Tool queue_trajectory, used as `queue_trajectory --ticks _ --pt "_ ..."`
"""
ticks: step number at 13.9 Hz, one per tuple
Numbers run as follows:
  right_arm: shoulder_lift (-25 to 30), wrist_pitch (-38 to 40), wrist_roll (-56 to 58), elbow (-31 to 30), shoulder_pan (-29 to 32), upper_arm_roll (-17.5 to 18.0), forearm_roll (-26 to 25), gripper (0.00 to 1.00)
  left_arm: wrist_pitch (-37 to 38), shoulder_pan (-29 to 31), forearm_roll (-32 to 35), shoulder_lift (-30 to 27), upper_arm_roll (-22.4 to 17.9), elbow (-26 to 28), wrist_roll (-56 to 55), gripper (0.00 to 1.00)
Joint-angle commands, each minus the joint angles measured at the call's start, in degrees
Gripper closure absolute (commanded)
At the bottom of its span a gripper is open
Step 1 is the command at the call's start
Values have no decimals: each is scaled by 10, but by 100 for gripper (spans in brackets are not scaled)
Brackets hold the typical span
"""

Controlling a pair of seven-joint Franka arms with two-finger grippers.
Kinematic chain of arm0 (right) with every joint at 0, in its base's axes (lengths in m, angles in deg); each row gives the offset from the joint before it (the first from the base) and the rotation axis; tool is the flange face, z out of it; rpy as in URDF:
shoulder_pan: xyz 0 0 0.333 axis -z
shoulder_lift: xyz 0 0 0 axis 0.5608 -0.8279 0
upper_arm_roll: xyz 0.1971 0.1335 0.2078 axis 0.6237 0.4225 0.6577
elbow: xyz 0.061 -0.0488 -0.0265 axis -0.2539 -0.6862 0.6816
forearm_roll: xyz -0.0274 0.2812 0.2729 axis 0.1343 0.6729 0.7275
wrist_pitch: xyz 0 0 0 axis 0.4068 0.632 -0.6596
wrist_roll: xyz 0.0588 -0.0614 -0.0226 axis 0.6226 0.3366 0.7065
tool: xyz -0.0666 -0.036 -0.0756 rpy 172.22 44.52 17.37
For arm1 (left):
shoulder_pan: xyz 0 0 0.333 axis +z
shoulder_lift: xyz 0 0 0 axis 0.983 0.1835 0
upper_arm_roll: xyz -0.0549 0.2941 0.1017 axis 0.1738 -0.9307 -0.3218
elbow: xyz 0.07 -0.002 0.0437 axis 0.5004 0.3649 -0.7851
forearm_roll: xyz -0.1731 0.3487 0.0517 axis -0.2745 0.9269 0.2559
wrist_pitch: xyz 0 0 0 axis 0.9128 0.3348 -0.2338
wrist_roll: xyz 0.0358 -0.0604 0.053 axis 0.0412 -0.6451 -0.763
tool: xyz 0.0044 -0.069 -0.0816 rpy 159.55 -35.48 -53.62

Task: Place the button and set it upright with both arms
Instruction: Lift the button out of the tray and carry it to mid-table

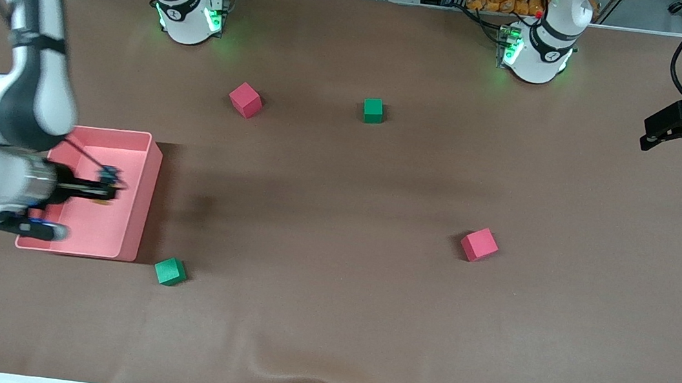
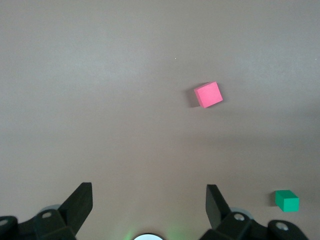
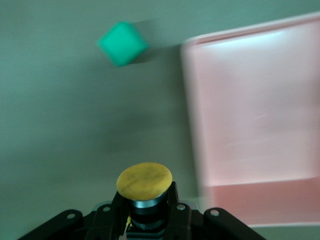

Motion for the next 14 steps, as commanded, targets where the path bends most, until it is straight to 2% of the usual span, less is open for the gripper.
queue_trajectory --ticks 1,5,8,14 --pt "-25 -26 -124 41 -93 -1 42 100 11 2 -5 -7 2 -5 9 0" --pt "-115 -173 -210 63 -240 4 42 100 11 2 -5 -7 2 -5 9 0" --pt "-196 -262 -247 87 -314 4 39 100 11 3 -4 -3 1 -5 10 0" --pt "-279 -269 -306 138 -381 0 35 100 11 4 -2 -1 1 -5 11 0"
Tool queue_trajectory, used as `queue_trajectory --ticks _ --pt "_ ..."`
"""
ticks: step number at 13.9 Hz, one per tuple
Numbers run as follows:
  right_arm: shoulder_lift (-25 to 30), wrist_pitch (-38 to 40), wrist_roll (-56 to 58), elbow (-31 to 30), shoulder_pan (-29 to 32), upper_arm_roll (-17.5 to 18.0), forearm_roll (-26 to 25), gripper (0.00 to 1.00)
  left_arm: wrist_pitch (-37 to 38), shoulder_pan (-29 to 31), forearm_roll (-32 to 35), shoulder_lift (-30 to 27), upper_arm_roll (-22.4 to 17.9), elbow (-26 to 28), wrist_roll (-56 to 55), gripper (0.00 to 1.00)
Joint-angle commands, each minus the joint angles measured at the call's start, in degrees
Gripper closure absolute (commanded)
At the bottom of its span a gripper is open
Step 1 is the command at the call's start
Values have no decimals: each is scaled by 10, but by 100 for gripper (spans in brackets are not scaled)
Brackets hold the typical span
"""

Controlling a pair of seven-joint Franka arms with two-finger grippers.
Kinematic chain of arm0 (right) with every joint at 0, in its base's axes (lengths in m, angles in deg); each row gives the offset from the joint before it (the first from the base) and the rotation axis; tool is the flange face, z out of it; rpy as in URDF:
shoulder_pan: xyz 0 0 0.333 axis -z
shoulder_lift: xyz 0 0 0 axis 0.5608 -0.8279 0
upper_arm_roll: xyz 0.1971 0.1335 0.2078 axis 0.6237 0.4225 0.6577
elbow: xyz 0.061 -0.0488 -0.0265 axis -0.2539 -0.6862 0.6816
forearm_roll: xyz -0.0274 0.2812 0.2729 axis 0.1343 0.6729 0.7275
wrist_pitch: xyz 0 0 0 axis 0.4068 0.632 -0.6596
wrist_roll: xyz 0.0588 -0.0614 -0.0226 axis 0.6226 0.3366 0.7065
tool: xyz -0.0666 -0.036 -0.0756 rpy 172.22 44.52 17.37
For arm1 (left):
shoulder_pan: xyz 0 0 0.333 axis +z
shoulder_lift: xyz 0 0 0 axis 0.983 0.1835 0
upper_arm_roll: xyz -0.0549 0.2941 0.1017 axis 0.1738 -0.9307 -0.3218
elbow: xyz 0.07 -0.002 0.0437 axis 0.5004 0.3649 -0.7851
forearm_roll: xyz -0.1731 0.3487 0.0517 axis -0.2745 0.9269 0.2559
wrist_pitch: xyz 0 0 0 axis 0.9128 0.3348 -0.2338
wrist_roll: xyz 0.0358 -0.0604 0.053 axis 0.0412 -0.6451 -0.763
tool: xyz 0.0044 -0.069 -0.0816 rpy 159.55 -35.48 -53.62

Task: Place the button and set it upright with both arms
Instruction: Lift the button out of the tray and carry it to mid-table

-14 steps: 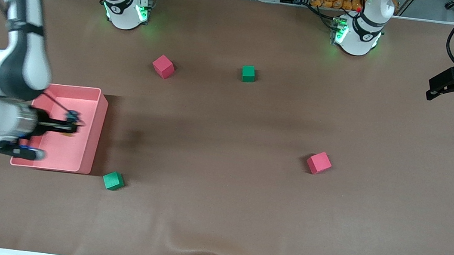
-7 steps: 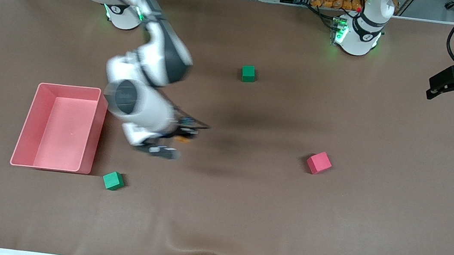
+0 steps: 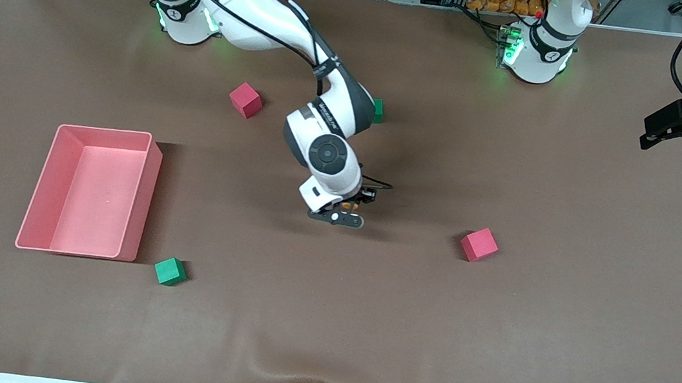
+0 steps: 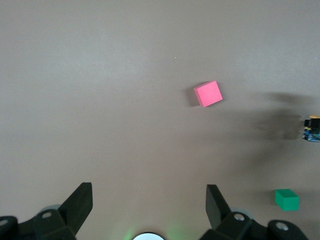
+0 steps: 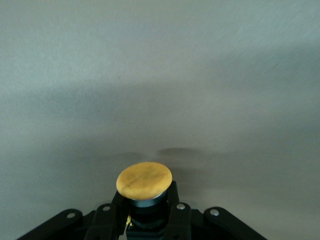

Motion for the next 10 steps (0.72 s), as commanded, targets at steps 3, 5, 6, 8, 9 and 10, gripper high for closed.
queue_trajectory --ticks 3,5,6,8,9,10 --pt "-34 15 -19 49 -30 -9 -5 100 8 5 -2 -2 0 -3 12 0" --pt "-42 12 -21 49 -39 -7 -30 100 8 6 0 -2 0 -3 12 0" --pt "-44 0 -27 47 -42 -6 -31 100 8 7 0 -2 0 -3 11 0" --pt "-45 -12 -45 48 -42 -6 -31 27 8 6 1 -2 -1 -3 10 0" --pt "-45 -14 -43 49 -41 -8 -33 0 8 5 1 -1 0 -3 10 0" --pt "-41 -14 -42 52 -33 -6 -32 0 8 5 1 -1 -1 -3 8 0"
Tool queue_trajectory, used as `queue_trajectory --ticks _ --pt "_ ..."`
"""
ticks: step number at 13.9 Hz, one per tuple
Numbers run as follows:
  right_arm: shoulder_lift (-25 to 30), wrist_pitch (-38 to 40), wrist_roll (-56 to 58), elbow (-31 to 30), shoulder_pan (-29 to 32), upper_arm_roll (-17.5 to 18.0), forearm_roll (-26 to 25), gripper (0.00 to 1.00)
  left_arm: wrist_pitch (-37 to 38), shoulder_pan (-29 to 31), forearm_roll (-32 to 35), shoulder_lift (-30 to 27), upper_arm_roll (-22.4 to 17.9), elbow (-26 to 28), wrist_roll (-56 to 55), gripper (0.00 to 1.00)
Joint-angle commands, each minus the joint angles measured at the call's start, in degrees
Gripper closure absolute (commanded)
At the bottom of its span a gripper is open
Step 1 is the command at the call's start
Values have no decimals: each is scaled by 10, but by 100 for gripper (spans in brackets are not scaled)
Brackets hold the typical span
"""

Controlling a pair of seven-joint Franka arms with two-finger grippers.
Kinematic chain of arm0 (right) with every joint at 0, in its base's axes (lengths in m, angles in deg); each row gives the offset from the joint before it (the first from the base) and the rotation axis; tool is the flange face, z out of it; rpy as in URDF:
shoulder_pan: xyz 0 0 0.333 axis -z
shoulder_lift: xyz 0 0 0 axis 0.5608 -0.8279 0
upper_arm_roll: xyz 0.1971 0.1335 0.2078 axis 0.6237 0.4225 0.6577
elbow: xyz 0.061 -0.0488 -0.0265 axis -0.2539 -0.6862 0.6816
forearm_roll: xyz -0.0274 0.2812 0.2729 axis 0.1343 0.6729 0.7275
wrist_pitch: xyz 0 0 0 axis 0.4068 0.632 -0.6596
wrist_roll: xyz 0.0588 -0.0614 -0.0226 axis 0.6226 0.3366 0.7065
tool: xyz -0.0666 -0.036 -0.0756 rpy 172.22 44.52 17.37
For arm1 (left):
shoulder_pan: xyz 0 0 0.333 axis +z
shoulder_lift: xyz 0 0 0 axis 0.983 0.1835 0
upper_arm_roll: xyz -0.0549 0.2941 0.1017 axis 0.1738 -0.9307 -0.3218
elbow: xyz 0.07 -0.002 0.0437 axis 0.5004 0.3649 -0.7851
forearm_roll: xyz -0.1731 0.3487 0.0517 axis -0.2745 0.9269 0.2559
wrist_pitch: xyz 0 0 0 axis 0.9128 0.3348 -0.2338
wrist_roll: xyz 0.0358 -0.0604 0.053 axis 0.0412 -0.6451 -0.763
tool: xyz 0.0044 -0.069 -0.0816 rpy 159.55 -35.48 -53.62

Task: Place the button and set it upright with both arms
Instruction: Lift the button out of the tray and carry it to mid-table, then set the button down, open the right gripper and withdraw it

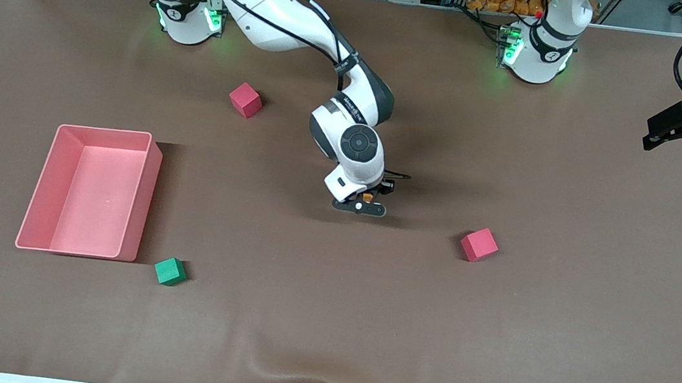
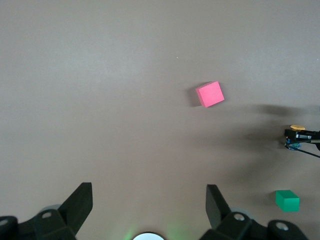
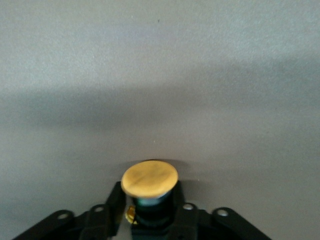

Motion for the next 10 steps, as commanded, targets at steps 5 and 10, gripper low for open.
queue_trajectory --ticks 5,10 --pt "52 52 -17 47 74 0 -9 0 8 3 1 -4 -4 -1 6 0" --pt "144 206 12 84 203 -11 -34 0 8 6 1 -9 -29 -4 9 0"
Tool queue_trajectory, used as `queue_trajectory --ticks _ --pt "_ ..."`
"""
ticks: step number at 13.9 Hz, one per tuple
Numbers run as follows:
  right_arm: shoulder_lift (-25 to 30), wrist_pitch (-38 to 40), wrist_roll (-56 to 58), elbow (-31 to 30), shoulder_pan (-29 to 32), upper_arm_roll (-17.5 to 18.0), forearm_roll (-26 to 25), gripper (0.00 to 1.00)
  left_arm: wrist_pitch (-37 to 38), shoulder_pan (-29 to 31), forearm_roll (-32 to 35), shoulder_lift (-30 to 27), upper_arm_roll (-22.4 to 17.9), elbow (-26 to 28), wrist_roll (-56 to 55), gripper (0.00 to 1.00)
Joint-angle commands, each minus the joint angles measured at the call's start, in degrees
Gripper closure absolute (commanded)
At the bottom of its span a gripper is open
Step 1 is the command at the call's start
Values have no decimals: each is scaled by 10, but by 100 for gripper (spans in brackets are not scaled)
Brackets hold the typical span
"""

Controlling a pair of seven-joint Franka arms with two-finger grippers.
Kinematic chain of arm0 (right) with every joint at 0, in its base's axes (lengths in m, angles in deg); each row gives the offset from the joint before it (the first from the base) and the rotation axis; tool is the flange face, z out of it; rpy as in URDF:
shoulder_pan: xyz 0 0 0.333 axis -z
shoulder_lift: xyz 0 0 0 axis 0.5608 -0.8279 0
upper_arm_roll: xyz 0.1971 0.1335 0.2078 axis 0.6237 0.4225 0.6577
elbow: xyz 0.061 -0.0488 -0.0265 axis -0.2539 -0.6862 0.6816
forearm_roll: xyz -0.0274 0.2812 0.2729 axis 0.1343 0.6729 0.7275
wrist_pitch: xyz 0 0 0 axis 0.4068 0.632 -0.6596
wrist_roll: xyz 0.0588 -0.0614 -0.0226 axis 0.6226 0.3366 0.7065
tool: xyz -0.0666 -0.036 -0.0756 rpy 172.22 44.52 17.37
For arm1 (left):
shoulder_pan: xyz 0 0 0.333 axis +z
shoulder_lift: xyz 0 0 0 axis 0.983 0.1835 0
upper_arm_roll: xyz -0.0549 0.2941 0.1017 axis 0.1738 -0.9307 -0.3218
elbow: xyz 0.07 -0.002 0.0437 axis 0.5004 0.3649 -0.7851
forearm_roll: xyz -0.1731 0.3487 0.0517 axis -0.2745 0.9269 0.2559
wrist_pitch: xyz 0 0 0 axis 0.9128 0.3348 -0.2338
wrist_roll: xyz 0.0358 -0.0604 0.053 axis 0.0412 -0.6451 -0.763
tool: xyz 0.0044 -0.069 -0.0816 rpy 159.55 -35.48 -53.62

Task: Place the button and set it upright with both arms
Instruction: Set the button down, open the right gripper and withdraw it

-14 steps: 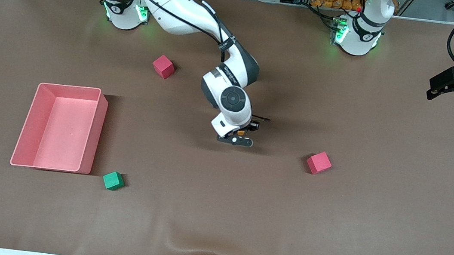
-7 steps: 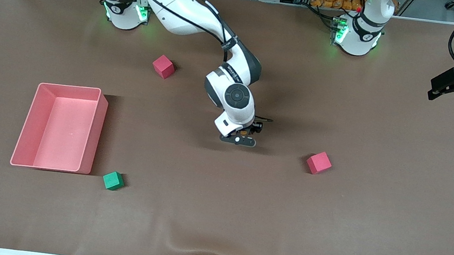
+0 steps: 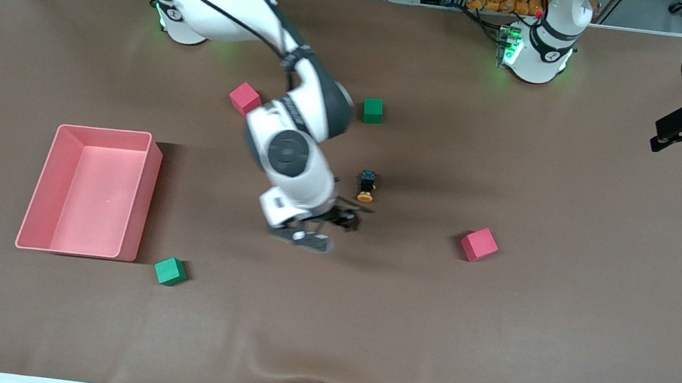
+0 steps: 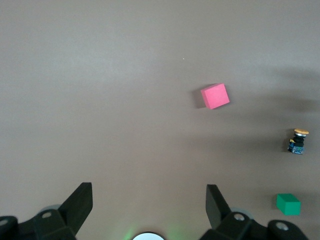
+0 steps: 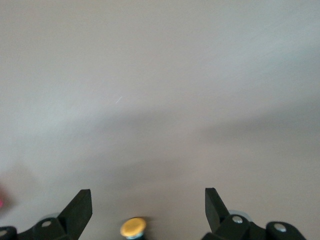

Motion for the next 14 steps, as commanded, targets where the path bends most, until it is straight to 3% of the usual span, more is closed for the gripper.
queue_trajectory --ticks 1,4,7,12,14 --pt "72 77 32 -1 89 15 -7 0 8 4 2 -8 -9 -2 9 0" --pt "151 189 64 -1 174 14 -10 0 8 4 2 -4 -9 -2 3 0" --pt "220 245 139 -1 262 25 -6 0 7 -1 4 0 0 0 4 0" --pt "321 361 220 -9 352 27 -37 0 7 20 8 -3 -5 -3 19 0" --pt "372 350 220 -76 358 27 -65 0 7 26 8 -4 -6 -4 22 0"
